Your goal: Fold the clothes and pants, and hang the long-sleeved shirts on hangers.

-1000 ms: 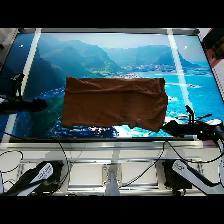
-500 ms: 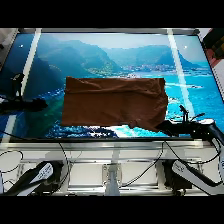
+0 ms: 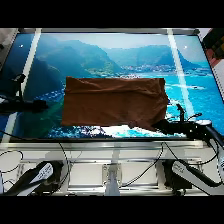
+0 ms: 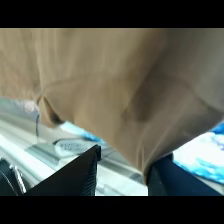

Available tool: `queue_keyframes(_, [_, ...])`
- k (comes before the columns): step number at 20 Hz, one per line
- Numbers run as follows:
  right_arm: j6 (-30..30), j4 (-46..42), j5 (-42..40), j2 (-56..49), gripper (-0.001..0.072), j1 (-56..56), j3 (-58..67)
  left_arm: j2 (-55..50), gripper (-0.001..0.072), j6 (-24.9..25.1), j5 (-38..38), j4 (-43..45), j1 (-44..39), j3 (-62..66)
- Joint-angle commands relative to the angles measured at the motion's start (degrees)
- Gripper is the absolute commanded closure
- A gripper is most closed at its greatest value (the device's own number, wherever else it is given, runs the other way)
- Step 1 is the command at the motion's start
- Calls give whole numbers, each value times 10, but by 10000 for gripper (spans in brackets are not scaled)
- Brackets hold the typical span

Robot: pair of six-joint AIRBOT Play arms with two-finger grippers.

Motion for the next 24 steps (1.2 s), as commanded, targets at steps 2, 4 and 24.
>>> queue_keyframes(2, [-25, 9, -12, 0, 396, 1, -38, 0, 688, -9, -57, 0, 1, -1])
queue_keyframes(4, [-25, 9, -13, 0, 401, 1, -38, 0, 688, -27, -61, 0, 1, -7])
queue_keyframes(24, [-70, 100, 34, 2, 694, 1, -26, -14, 132, -27, -12, -56, 16, -165])
